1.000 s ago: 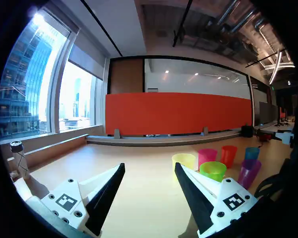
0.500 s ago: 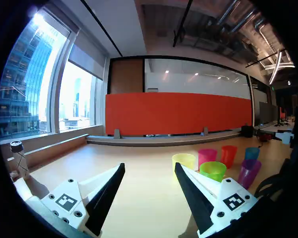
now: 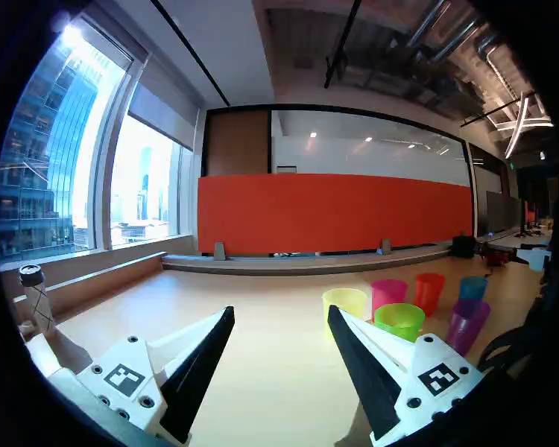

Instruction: Pour water

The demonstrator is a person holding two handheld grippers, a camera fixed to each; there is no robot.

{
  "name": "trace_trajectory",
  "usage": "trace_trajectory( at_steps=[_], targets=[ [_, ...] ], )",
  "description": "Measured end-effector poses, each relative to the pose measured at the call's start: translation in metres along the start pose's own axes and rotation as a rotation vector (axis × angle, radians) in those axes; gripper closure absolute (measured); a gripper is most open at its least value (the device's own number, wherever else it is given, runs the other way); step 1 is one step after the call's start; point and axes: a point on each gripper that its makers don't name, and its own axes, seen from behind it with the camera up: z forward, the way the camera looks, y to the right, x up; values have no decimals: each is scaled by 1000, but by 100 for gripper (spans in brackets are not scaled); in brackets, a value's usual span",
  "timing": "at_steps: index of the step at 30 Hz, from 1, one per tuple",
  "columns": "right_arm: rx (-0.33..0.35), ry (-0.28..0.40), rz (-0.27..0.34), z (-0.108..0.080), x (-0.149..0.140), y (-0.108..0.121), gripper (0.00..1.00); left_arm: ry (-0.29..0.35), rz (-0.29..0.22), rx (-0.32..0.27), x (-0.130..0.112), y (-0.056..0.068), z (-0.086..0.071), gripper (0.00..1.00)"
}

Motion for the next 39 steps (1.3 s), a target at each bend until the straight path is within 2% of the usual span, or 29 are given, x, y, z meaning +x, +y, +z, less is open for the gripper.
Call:
trace_trajectory(
  at_steps=[29,39],
  targets=[
    [-2,1,0,-1,1,1,0,0,2,-5,1,1,0,7],
    [-16,-13,25,0,5,2,0,-24,55,-3,6,1,2,7]
  ],
)
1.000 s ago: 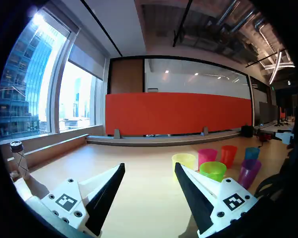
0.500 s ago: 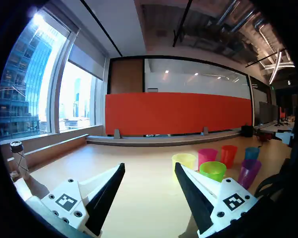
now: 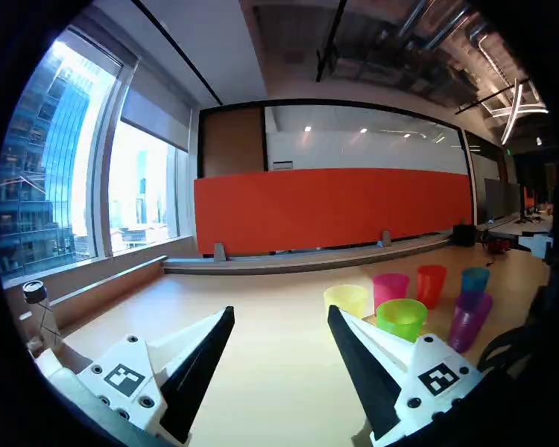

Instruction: Pour water

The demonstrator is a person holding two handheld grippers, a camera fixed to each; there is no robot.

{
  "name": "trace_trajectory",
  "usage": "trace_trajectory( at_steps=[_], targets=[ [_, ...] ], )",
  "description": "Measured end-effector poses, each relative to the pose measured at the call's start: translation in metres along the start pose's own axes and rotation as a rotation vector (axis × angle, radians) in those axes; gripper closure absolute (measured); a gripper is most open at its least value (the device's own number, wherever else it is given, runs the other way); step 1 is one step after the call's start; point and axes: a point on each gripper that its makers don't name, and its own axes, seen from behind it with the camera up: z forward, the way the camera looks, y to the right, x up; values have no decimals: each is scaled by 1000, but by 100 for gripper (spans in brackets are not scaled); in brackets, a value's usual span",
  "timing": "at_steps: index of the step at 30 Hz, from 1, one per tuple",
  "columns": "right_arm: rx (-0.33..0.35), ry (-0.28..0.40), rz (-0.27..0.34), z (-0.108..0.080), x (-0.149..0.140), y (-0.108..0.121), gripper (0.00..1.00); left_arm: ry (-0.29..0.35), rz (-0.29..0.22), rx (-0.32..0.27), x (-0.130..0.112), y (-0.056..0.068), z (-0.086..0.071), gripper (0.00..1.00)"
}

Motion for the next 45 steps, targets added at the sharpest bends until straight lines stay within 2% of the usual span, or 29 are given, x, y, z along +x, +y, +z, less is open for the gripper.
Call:
trace_trajectory(
  at_steps=[3,9,14,26,35,39,45],
  targets=[
    [9,1,14,-1,12,-1,0,-4,-3,0,8,-2,1,7],
    [26,8,3,0,44,-1,0,-6,-9,-3,36,-9,3,7],
    [35,-5,-8,3,75,-2,0,14,-11,-9,74,-15,6,7],
    [77,12,-40,7,161,-9,0,52,-16,-47,164,-17,17,7],
    [105,19,-52,10,210,-15,0,68,-36,-64,220,-23,22,7],
    [120,20,-40,11,225,-18,0,70,-31,-82,236,-21,24,7],
    [150,15,-34,12,230,-24,0,59,-29,-128,245,-12,25,7]
  ],
)
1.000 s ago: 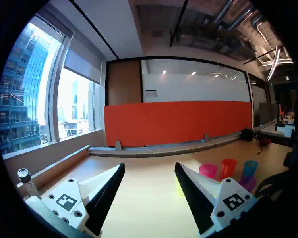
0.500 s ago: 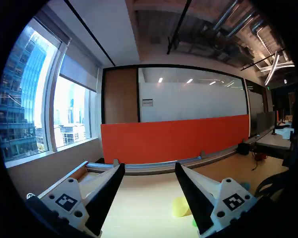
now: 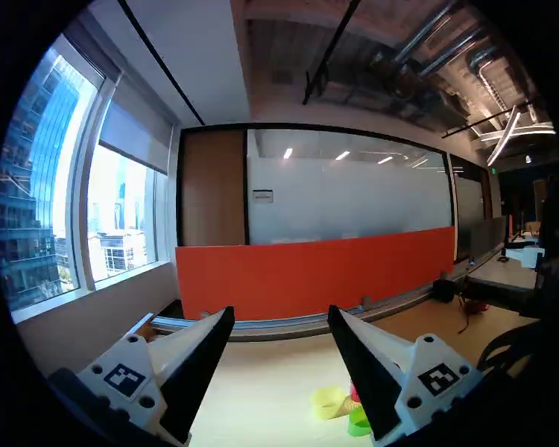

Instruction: Pour water

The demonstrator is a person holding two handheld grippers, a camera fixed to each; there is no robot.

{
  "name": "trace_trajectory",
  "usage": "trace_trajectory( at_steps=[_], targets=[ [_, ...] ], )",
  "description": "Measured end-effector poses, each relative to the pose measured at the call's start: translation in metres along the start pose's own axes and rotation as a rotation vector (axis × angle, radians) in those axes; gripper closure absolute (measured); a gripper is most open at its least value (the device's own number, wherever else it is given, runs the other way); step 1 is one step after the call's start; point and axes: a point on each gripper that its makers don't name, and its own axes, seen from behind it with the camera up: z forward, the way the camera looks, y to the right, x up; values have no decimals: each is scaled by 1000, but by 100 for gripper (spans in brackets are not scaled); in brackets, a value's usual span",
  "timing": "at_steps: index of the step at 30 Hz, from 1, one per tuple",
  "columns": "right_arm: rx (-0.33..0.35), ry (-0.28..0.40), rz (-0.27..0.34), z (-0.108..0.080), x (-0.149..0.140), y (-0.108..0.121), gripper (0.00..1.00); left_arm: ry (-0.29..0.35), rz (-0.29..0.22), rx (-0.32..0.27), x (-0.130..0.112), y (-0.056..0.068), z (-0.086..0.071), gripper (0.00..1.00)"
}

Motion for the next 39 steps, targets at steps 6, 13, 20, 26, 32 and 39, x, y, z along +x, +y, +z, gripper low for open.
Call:
trace_trajectory(
  at_steps=[6,13,20,26,32,39],
  targets=[
    [57,-4,14,3,0,-8,0,-10,2,-74,2,14,2,7],
    [202,-6,26,-2,2,-31,0,-19,21,-182,2,37,1,7],
    [358,-10,33,-11,7,-59,0,-38,28,-305,-1,64,-5,7],
    [399,-20,12,-13,9,-66,0,-45,22,-363,-4,75,-5,7],
    [434,-42,-1,-12,7,-74,0,-70,28,-406,-15,81,-6,7],
    [468,-81,-26,-10,-7,-83,0,-99,54,-448,-31,88,-6,7]
  ],
)
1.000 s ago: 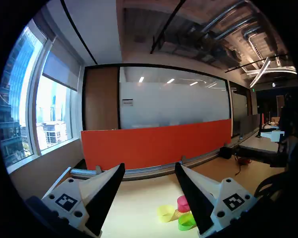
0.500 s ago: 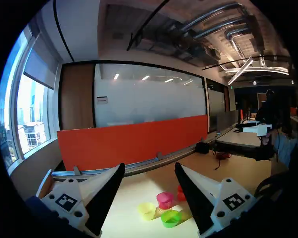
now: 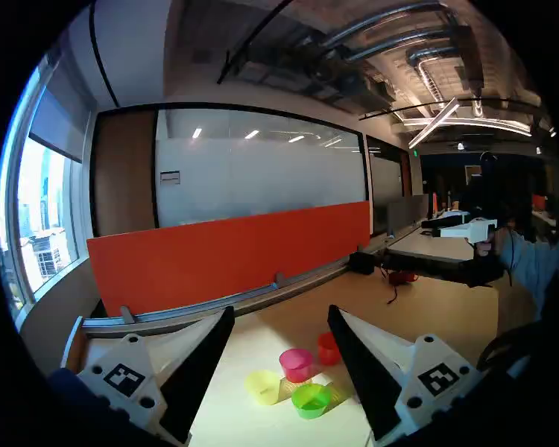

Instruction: Pour water

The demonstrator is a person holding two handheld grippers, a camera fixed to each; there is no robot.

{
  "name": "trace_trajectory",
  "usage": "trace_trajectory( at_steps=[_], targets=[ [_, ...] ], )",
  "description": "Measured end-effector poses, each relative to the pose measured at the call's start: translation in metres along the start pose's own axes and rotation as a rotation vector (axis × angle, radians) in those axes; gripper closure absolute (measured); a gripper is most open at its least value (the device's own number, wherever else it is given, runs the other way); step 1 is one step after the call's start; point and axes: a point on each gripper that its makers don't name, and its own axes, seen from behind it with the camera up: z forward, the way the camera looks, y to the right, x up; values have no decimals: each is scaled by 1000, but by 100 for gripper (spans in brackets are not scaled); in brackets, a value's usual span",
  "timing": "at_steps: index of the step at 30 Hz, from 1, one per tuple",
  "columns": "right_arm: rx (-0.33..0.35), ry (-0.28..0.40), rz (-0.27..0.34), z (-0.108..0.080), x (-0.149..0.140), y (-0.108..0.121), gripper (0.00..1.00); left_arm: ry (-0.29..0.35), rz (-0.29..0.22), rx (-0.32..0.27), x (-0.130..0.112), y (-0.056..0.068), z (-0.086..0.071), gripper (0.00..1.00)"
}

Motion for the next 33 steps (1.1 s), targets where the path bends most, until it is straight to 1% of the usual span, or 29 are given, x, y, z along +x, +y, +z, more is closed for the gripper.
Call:
trace_trajectory(
  at_steps=[3,6,11,14,24,33],
  targets=[
    [12,-23,-8,4,-9,-2,0,-20,4,-13,-10,1,3,7],
    [24,-46,-13,8,-21,-3,0,-45,1,-19,-26,0,6,7],
    [38,-90,-15,14,-43,-3,0,-101,-4,-18,-57,-3,13,7],
    [49,-110,-14,17,-54,-4,0,-134,-9,-18,-77,-2,16,7],
    [72,-177,-9,24,-100,-5,0,-226,-10,-34,-136,7,25,7],
    [77,-245,-35,29,-145,-2,0,-300,-31,-73,-180,19,30,7]
  ],
)
